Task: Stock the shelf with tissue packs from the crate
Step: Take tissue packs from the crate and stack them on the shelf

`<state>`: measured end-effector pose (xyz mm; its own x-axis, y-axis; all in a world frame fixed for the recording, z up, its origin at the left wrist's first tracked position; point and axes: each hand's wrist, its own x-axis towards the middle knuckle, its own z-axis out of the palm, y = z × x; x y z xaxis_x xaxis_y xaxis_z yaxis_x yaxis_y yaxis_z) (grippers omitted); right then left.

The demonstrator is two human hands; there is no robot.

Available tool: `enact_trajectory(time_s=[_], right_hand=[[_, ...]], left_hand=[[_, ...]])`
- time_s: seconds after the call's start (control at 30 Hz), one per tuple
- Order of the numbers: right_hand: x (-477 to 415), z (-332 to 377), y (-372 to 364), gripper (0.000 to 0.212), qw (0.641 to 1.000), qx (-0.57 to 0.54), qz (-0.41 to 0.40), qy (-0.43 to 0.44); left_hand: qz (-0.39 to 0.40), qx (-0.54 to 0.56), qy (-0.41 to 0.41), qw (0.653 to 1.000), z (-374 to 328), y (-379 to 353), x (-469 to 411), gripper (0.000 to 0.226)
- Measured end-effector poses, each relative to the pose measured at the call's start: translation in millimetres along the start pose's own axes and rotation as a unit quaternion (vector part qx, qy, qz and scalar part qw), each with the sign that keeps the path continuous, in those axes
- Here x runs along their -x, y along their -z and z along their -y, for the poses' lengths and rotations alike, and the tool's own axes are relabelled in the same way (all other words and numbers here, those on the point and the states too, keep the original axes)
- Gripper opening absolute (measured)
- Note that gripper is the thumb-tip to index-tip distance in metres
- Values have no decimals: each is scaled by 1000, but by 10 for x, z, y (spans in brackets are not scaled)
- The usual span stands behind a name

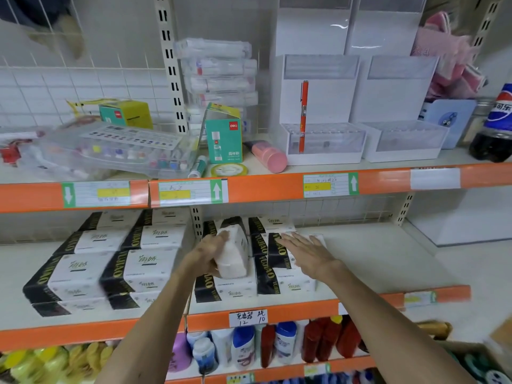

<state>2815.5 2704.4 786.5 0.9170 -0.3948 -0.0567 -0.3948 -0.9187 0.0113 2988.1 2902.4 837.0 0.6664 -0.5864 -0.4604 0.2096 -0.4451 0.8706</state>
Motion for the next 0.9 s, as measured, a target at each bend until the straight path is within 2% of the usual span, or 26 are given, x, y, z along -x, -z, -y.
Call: enact_trajectory(time_s=[0.13, 0.2, 0.27, 0.3, 0.37, 0.4, 0.47, 0.5, 0.67, 0.73, 0.83, 0.87, 0.9], right_hand=[[43, -7, 32, 93, 1000, -15, -1, 0], [49, 6, 61, 92, 1000, -17, -2, 0], [53, 27, 87, 91, 1000, -19, 1, -1], [55, 36, 92, 92, 1000, -19, 4, -1], [53, 47, 92, 95, 1000, -18, 7, -3], [49, 48, 90, 96, 1000, -17, 6, -3], [45, 47, 79, 96, 1000, -13, 2, -3], [46, 46, 69, 96, 1000, -11, 0, -3], [76, 73, 45, 100, 1000, -19, -5, -9], [82, 90, 50, 100, 1000, -24, -4, -11], [77, 103, 47, 96, 999, -31, -16, -16], [76, 104, 37, 95, 999, -35, -22, -18], [77, 104, 19, 95, 999, -37, -26, -18]], left_hand=[[-76, -92, -9, 993, 108, 89, -62, 25], [-140, -166, -39, 975, 175, 159, -152, 31], [-199, -269, -109, 936, 226, 201, -160, 40], [-202, -321, -159, 911, 245, 200, -131, 48], [-145, -438, -241, 854, 254, 178, -53, 63], [-99, -488, -258, 828, 249, 165, -11, 61], [-30, -557, -265, 787, 290, 147, 2, 51], [-17, -569, -261, 780, 330, 147, -25, 49], [21, -608, -177, 774, 348, 67, -51, 60], [-10, -667, -173, 724, 289, -3, -14, 51], [-99, -769, -167, 609, 207, -269, 117, 37], [-119, -775, -149, 603, 168, -375, 154, 40], [-127, -769, -128, 614, 125, -458, 168, 46]])
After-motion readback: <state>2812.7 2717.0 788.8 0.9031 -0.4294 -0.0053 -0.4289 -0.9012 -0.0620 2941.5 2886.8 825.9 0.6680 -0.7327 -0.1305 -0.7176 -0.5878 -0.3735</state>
